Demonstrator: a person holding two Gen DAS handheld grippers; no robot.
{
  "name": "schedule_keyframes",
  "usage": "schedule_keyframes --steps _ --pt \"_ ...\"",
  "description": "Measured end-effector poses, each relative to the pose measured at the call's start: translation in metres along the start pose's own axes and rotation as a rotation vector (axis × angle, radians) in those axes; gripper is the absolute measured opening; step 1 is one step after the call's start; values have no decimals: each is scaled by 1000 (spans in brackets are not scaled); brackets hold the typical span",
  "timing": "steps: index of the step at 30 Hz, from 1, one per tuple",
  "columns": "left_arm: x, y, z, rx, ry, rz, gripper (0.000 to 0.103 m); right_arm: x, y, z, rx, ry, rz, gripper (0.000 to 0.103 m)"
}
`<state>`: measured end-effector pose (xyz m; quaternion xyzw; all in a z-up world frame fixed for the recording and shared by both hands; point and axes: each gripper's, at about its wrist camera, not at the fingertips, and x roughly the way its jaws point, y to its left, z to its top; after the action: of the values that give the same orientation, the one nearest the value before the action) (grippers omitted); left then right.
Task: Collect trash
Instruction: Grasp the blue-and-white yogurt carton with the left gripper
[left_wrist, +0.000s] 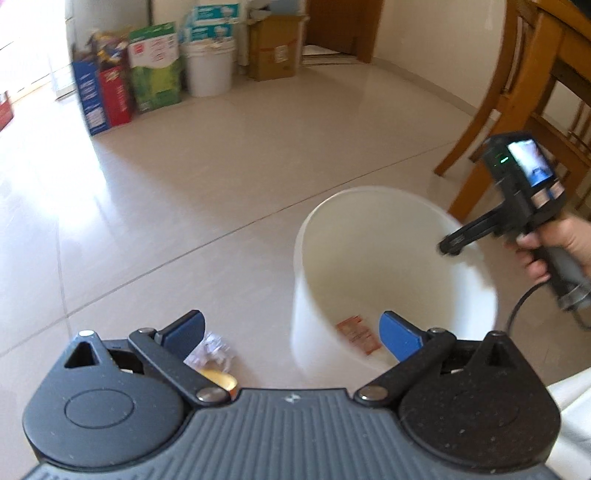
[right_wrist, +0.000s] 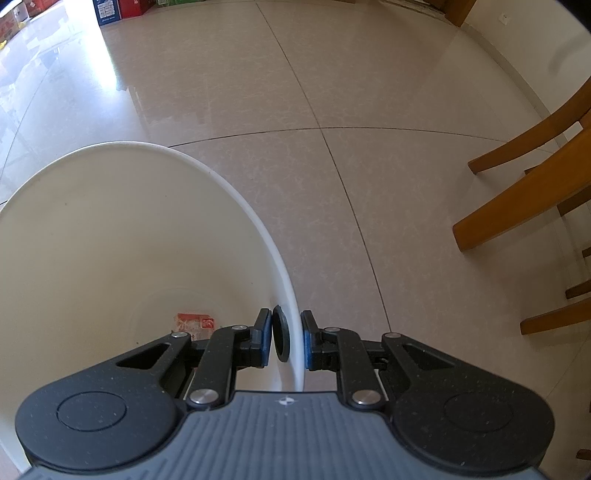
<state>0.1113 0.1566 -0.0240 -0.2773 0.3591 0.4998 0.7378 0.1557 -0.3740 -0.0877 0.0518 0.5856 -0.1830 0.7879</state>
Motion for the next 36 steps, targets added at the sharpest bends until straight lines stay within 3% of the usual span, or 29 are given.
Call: schedule_keyframes --steps 6,17,26,36 --pt "12 50 -55 -132 54 98 100 1 -1 -1 -9 -6 -5 20" --pt "53 132 -169 -604 173 316 100 1 3 1 -3 -5 -29 21" --pt "111 150 -216 -796 250 445 100 1 5 0 -3 -6 -42 21" --pt "131 157 -252 -977 267 482 100 2 4 1 2 -7 -41 21"
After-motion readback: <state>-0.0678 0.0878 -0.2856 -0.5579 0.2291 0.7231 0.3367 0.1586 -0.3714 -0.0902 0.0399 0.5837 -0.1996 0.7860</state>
